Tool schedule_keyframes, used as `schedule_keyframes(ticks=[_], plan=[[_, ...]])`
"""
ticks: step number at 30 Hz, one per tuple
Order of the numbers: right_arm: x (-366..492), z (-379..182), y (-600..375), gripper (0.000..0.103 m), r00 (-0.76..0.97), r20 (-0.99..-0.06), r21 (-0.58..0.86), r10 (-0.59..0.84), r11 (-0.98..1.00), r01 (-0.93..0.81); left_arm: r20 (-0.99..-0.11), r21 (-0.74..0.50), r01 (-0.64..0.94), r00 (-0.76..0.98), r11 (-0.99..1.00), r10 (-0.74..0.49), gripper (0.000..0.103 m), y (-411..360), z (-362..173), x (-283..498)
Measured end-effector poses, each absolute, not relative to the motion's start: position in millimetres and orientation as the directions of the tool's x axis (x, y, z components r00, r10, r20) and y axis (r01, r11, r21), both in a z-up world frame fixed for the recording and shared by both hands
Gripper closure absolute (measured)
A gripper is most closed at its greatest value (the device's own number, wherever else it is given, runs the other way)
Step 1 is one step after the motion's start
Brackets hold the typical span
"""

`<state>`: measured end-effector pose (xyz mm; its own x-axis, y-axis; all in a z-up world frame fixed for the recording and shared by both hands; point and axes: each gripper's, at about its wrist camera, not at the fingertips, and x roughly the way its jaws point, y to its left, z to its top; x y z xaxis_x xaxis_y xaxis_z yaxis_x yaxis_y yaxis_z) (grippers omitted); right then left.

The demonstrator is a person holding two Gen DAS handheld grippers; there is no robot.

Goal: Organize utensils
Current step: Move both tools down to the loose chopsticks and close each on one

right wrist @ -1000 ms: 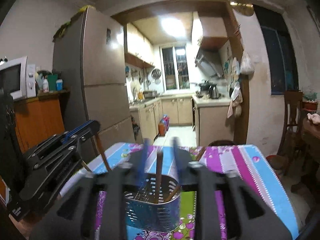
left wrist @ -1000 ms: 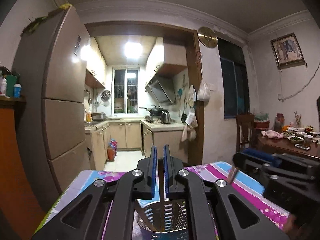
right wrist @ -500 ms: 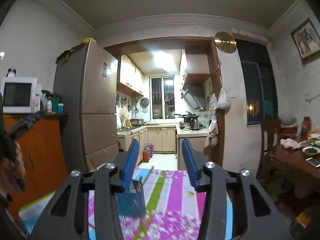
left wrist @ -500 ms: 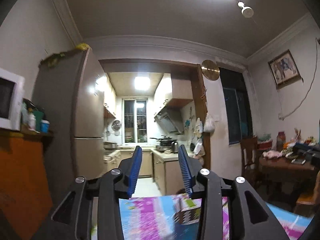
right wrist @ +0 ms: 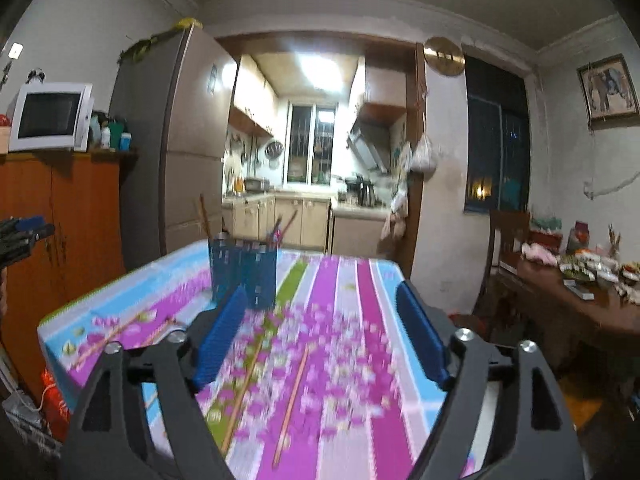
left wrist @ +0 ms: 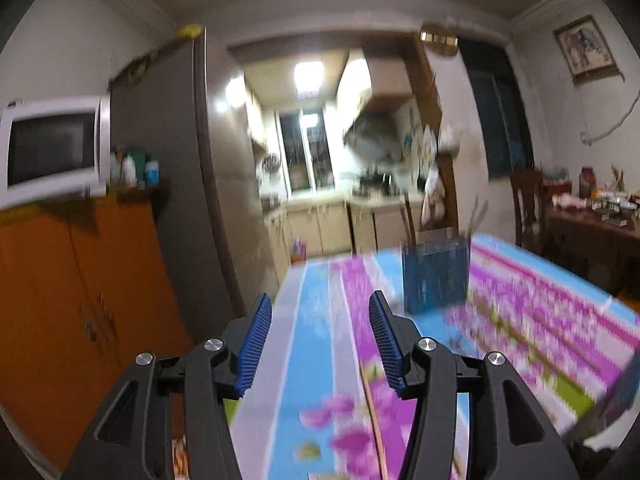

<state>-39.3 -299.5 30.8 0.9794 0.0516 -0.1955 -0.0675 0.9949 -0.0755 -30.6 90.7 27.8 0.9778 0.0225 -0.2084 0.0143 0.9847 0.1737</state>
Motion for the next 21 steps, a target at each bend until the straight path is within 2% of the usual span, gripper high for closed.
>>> schedule_keyframes(ticks=[2,4,7,11,15,20,21], plan=[[-44,15,-296,0.015,0.972,-0.23,-0.076,0.054,0.994,-0.073,-0.251,0.197,0.018,0.967,0.98,0.032,0.05,83,5,-36],[-48,-6,-285,0.006,0.966,-0.255,-0.097,0.048,0.992,-0.075,-0.301,0.199,0.043,0.953,0.979,0.019,0.045,72,-18,-43],[-52,-31,-270,0.006,0.958,-0.281,-0.127,0.049,0.988,-0.088,-0.373,0.163,0.105,0.927,0.981,-0.037,0.043,56,-48,-48],[-53,-68,-242,0.006,0.939,-0.333,-0.168,0.091,0.974,-0.154,-0.404,0.199,0.144,0.913,0.969,-0.052,0.042,33,-76,-53],[-53,-85,-220,0.006,0.935,-0.337,-0.201,0.109,0.962,-0.185,-0.447,0.231,0.174,0.893,0.957,-0.055,0.042,12,-102,-55],[-41,-95,-207,0.006,0.913,-0.386,-0.148,0.134,0.967,-0.205,-0.482,0.223,0.188,0.874,0.957,-0.059,0.044,4,-120,-49],[-38,-98,-204,0.009,0.903,-0.405,-0.133,0.143,0.968,-0.213,-0.487,0.216,0.181,0.871,0.96,-0.055,0.046,5,-122,-47]])
